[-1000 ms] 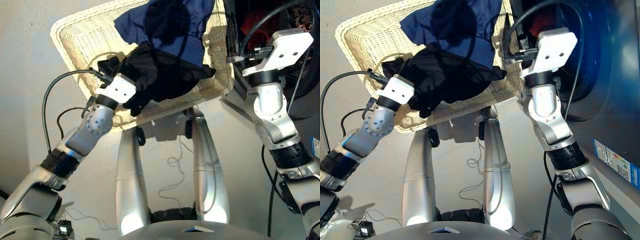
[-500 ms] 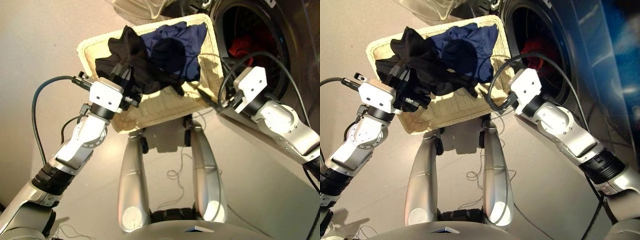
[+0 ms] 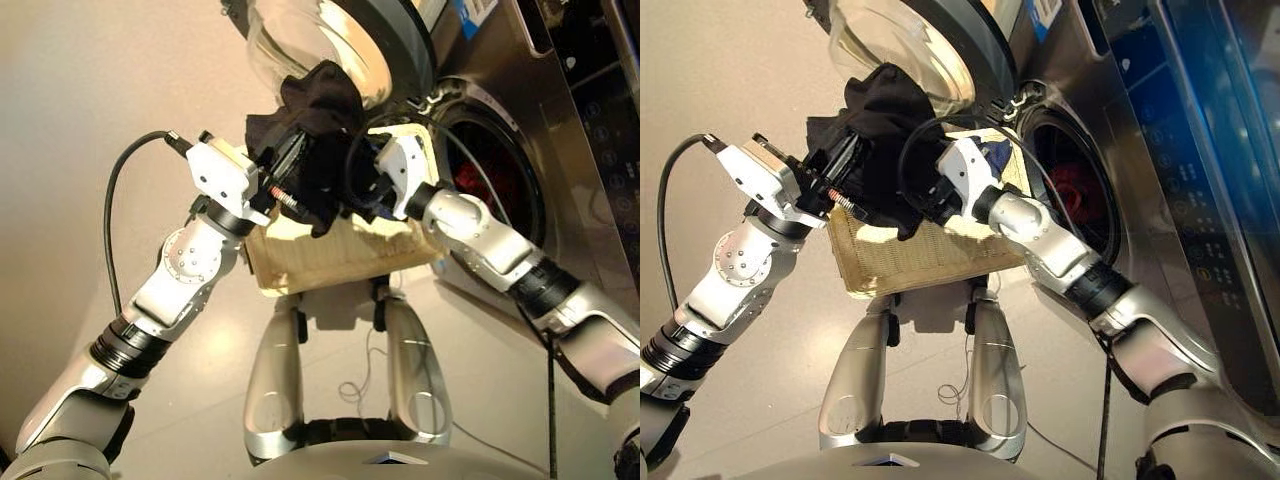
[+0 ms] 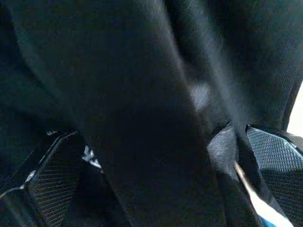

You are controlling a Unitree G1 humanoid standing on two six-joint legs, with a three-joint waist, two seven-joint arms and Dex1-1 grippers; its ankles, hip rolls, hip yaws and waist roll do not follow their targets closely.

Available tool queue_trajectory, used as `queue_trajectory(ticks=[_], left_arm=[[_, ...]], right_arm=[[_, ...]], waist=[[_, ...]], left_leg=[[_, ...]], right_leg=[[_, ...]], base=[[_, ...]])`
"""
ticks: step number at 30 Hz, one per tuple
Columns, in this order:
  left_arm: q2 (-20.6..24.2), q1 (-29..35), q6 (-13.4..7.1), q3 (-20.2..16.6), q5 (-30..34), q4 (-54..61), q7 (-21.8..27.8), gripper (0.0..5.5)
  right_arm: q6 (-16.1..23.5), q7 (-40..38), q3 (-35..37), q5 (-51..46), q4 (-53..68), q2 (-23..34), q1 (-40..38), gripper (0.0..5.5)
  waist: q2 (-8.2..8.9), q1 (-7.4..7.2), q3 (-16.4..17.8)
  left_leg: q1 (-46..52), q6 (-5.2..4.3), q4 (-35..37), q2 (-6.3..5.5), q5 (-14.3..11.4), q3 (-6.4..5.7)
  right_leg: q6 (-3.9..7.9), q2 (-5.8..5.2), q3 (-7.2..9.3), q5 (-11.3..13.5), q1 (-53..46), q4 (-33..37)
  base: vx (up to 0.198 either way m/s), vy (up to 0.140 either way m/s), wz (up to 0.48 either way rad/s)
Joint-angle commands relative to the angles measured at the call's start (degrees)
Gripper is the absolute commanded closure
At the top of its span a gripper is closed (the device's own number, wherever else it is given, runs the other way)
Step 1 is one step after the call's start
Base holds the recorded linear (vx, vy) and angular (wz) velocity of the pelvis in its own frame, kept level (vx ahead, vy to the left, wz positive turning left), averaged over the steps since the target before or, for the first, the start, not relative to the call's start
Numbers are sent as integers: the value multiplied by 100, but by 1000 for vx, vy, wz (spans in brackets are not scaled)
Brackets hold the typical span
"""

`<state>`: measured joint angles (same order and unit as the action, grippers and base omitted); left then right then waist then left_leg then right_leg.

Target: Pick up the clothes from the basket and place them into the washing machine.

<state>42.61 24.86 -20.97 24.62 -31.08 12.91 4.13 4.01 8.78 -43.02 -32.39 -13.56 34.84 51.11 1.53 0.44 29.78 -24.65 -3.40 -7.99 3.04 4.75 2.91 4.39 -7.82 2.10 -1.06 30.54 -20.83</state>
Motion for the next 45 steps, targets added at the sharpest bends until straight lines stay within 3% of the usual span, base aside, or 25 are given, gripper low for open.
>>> queue_trajectory(ticks=[1,9,10,11,21,22,23,24,25,26,30,38,45], left_arm=[[-188,-316,-391,55,-126,927,88,550],[-249,-284,-341,92,-101,1014,-34,550],[-251,-276,-338,99,-81,999,-52,550],[-246,-261,-328,107,-47,994,-70,550],[-247,-190,-332,98,152,920,-202,550],[-247,-202,-340,80,170,916,-206,531],[-257,-208,-337,68,186,909,-217,429],[-247,-221,-355,53,216,897,-237,365],[-247,-216,-355,64,228,892,-241,138],[-248,-214,-356,72,229,891,-241,0],[-267,-248,-402,47,360,878,-354,0],[-470,-500,-563,-136,519,657,-556,0],[-654,-506,-605,-183,497,524,-644,0]], right_arm=[[315,-153,109,31,10,-204,316,0],[359,-351,147,427,76,-390,525,0],[369,-368,160,447,106,-383,519,380],[384,-401,187,466,128,-386,499,550],[560,-487,461,595,502,-218,50,550],[587,-485,508,566,564,-205,-44,550],[598,-495,558,548,601,-201,-130,550],[643,-507,628,542,684,-170,-272,550],[672,-518,682,517,740,-157,-359,550],[670,-518,689,517,747,-154,-368,550],[892,-625,974,265,803,-288,-893,550],[1548,-1087,2155,-735,-217,-1232,-2450,550],[2170,-1174,3204,-2489,-1221,-2287,-2666,550]], waist=[[-112,69,-575],[-190,63,-520],[-196,61,-512],[-201,57,-511],[-183,12,-489],[-180,3,-487],[-177,-4,-486],[-173,-15,-478],[-169,-24,-474],[-170,-19,-478],[-184,-51,-465],[-274,-134,-440],[-345,-173,-436]], left_leg=[[26,-17,-19,-259,-84,188],[-54,-29,-76,-231,-59,154],[-67,-33,-94,-226,-59,152],[-76,-34,-104,-220,-59,149],[-208,-24,-204,-196,-78,139],[-221,-21,-218,-192,-82,138],[-232,-21,-227,-194,-81,131],[-247,-18,-235,-196,-80,133],[-258,-16,-244,-194,-81,132],[-261,-16,-245,-194,-82,131],[-292,-9,-264,-203,-78,125],[-318,-4,-298,-228,-118,105],[-386,-7,-309,-260,-118,78]], right_leg=[[269,-44,-28,750,-49,928],[245,-8,-63,695,14,863],[240,-9,-61,690,23,848],[236,-10,-60,685,34,837],[232,7,-111,685,126,803],[232,2,-113,688,131,799],[234,6,-118,689,135,798],[233,9,-127,689,149,795],[233,4,-127,692,156,795],[233,4,-127,692,158,795],[237,-9,-133,701,178,796],[258,-44,-99,663,186,771],[263,-61,-92,675,215,807]], base=[[0,0,0],[0,0,0],[0,0,0],[0,0,0],[0,0,0],[0,0,0],[0,0,0],[0,0,0],[0,0,0],[0,0,0],[0,0,0],[0,0,0],[0,0,0]])
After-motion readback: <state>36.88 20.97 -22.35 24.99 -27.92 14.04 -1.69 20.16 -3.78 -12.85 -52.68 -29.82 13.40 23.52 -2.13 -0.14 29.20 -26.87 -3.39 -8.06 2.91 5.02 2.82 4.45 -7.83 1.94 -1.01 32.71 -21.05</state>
